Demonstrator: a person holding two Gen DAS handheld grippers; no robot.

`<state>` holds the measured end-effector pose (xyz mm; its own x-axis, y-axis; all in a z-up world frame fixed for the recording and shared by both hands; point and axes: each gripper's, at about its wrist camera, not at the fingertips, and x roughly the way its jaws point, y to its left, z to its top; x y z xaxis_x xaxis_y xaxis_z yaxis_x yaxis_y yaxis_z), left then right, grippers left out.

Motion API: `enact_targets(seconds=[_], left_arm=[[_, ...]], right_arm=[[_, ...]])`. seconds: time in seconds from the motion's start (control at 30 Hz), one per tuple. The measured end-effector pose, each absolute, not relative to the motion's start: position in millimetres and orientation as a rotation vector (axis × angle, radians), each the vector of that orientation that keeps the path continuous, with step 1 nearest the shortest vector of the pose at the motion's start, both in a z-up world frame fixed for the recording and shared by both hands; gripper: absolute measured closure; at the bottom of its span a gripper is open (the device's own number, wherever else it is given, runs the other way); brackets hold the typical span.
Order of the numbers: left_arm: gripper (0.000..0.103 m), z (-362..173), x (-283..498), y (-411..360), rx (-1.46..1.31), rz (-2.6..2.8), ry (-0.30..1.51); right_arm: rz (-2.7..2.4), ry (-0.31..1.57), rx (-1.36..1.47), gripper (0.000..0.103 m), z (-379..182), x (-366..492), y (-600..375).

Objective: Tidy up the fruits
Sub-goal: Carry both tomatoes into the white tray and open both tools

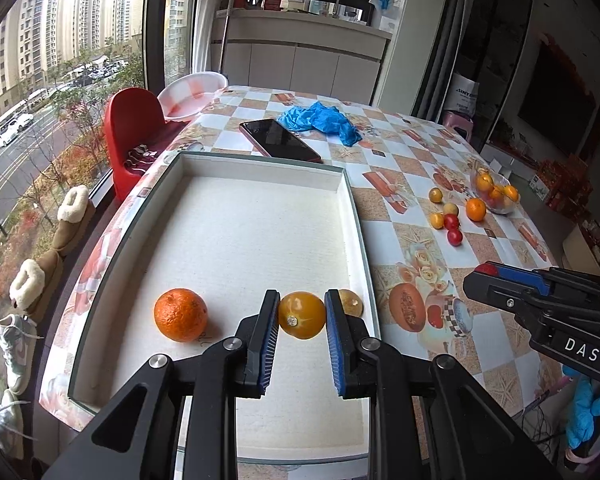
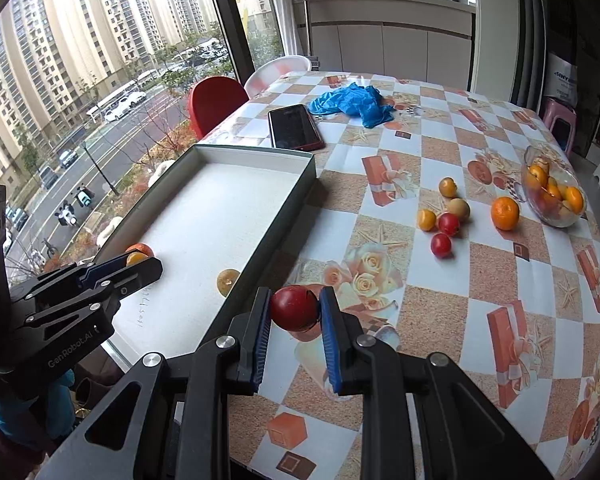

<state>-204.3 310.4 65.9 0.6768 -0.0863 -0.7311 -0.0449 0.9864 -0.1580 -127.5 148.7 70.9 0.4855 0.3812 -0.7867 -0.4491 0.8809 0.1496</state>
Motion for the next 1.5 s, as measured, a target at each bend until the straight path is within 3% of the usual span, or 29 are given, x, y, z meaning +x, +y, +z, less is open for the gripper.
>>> enact_targets(seconds=[0.63, 1.5], left_arm=[[0.079, 34, -194, 337, -0.204, 0.008, 0.898], [0.079, 18, -188, 337, -0.212, 0.018, 0.946]], right_arm=[[0.601, 0.995, -0.157, 0.077, 54, -109, 225], [0.624, 1.047, -0.152, 0.075, 31, -101, 243]])
